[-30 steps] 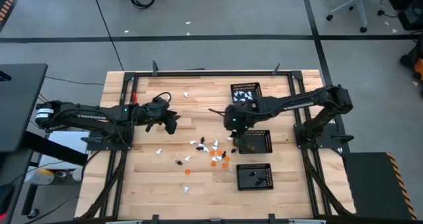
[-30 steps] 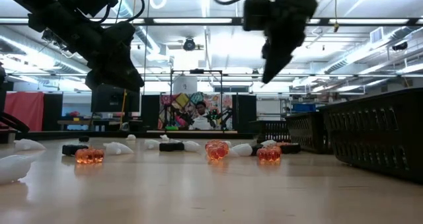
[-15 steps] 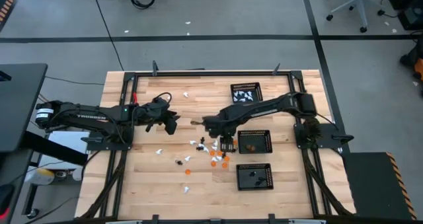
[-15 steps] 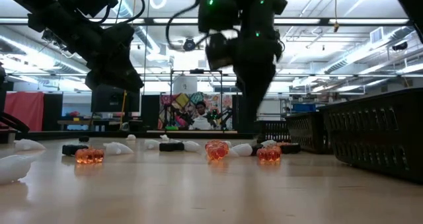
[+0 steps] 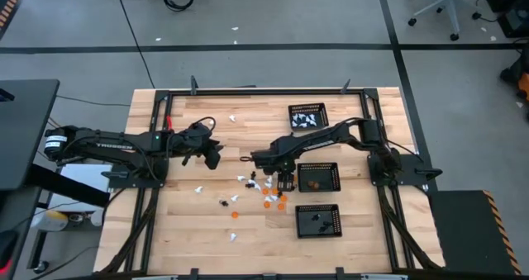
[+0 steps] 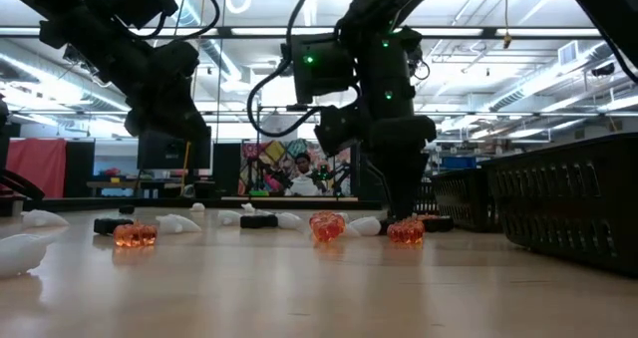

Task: Sort Halloween decoration
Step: Put the white ghost toy into the top black bin

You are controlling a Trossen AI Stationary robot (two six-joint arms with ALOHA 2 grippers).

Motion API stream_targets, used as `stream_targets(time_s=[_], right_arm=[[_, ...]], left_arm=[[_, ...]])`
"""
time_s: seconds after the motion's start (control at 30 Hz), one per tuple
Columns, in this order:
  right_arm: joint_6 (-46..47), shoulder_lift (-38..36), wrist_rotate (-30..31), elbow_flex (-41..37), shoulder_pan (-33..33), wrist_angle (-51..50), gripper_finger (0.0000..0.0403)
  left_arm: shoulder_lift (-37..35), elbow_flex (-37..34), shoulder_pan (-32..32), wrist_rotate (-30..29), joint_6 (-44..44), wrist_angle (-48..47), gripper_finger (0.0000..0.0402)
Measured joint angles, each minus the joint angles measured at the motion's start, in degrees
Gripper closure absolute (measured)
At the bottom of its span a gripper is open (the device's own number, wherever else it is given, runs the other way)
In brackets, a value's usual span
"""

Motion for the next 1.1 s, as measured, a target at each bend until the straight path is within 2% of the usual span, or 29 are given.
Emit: stream_targets(time_s=[0.27, 0.8, 1.1], right_arm=[[-0.8, -0.1, 2.0, -0.6, -0.3, 0.7, 0.0239], [-2.2, 0.0, 0.3, -0.7, -0.4, 0.7, 0.0347], [-3.0, -1.6, -0.2, -1.0, -1.1, 0.2, 0.0352]], left_arm=[[0.0, 0.0, 0.0, 0.1, 0.4, -0.2, 0.0271], [0.0, 0.0, 0.0, 0.6, 1.1, -0.4, 0.0271], [0.0, 0.0, 0.0, 0.7, 1.3, -0.4, 0.0271]])
